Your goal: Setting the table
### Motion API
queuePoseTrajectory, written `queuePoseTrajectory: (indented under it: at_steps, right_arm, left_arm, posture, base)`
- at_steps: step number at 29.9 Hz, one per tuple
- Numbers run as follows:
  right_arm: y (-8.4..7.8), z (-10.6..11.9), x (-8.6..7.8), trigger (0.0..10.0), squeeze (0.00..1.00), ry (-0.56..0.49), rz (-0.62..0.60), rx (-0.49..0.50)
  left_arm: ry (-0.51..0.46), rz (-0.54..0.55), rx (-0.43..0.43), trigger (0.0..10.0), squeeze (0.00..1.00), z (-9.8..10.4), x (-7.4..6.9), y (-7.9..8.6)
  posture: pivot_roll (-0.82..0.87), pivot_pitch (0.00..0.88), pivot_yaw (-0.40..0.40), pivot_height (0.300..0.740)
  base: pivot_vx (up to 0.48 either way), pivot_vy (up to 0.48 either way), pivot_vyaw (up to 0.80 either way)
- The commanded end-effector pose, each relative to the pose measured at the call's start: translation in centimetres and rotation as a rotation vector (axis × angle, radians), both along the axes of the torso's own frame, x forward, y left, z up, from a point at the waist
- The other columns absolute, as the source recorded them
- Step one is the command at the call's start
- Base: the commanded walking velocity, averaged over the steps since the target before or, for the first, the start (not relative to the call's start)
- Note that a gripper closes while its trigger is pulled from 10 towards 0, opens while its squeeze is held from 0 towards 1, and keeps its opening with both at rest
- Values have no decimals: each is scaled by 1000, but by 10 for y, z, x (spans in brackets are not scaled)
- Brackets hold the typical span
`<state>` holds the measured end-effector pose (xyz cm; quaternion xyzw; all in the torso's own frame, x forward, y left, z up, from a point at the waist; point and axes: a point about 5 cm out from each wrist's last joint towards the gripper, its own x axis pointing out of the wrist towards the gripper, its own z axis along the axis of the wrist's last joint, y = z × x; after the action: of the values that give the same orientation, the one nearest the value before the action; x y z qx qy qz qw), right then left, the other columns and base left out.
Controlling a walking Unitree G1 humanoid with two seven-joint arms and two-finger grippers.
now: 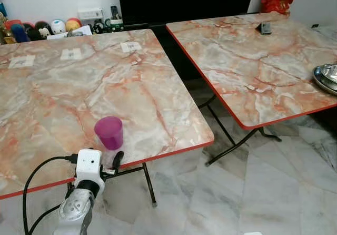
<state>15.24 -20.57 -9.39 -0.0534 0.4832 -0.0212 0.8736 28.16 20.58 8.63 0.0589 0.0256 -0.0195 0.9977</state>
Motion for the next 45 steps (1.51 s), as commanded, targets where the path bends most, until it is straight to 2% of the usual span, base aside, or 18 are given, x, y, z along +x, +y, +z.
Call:
queuePoseTrajectory:
  at_steps: [1,8,19,24,27,45]
  right_arm:
    - [0,-2,-5,10000,0,12,-1,2]
    - [0,-2,-4,10000,0,13,2,2]
    - [0,-1,-4,10000,0,14,11,-1]
    - [0,-2,-4,10000,0,16,16,-2]
    - [0,-2,-4,10000,0,17,16,-2]
    - [0,-2,-4,10000,0,18,17,-1]
  left_arm:
    - [4,1,-3,10000,0,-2,1,-1]
    - [2,2,-10,10000,0,-3,4,0]
    - [2,-20,-43,10000,0,-6,9,-11]
    - [-6,-10,-47,10000,0,-5,13,-13]
    - [-17,13,-78,10000,0,-2,16,-12]
    - [-29,25,-80,10000,0,-2,24,-15]
  posture:
    - [19,72,-15,740]
    - [22,77,-20,740]
    - [20,80,-22,740]
    - [20,80,-22,740]
    - [15,85,-23,740]
    - [13,88,-24,740]
  base:
    - [0,0,0]
    - [0,0,0]
    - [0,0,0]
    - [0,0,0]
    - [0,0,0]
    - [0,0,0]
